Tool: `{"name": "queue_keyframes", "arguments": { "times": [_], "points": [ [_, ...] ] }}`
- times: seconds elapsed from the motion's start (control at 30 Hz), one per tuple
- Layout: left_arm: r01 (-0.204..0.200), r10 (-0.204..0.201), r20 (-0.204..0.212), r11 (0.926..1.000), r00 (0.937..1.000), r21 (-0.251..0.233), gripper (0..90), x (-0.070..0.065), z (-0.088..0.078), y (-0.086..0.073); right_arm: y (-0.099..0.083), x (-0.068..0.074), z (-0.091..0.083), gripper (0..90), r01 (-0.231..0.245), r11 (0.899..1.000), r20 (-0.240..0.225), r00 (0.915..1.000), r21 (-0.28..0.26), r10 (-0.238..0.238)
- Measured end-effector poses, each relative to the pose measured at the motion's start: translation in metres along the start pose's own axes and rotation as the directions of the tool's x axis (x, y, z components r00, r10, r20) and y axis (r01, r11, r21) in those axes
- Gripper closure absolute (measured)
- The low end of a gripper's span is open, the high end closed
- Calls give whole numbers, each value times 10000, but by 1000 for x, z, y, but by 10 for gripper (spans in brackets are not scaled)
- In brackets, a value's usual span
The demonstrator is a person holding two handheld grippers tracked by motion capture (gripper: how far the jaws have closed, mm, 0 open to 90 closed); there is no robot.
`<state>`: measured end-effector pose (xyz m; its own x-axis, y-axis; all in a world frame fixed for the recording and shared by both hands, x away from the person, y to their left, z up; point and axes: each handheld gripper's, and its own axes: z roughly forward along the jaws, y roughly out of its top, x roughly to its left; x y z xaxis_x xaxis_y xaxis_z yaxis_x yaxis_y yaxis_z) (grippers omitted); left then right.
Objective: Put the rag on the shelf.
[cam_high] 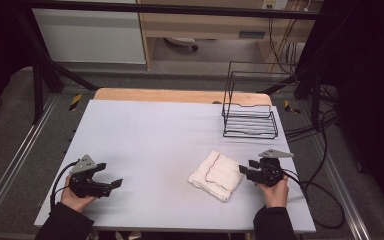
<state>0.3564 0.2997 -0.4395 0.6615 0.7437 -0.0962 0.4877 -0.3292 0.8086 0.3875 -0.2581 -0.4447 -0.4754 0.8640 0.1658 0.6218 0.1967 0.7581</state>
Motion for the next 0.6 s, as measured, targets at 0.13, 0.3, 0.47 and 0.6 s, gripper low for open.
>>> {"name": "queue_keyframes", "arguments": {
  "times": [0.13, 0.3, 0.47, 0.6],
  "points": [
    [-7, 7, 8, 10000, 10000, 10, 71, 0, 0, 0, -1, 0, 5, 560, 24, 9998, 101, 9999, 203, -27],
    [21, -21, -12, 10000, 10000, 54, 71, -1, 1, 0, -2, 1, 9, 608, 30, 9992, 95, 9999, 395, -34],
    [9, -8, -77, 9999, 10000, 116, 72, -1, 3, 1, -2, 3, 11, 680, -361, 9975, -90, 9993, 600, 367],
    [-13, 15, -103, 9996, 9999, 265, 71, -2, 7, 3, -1, 3, 12, 714, -555, 9964, -163, 9983, 636, 566]
  ]
}}
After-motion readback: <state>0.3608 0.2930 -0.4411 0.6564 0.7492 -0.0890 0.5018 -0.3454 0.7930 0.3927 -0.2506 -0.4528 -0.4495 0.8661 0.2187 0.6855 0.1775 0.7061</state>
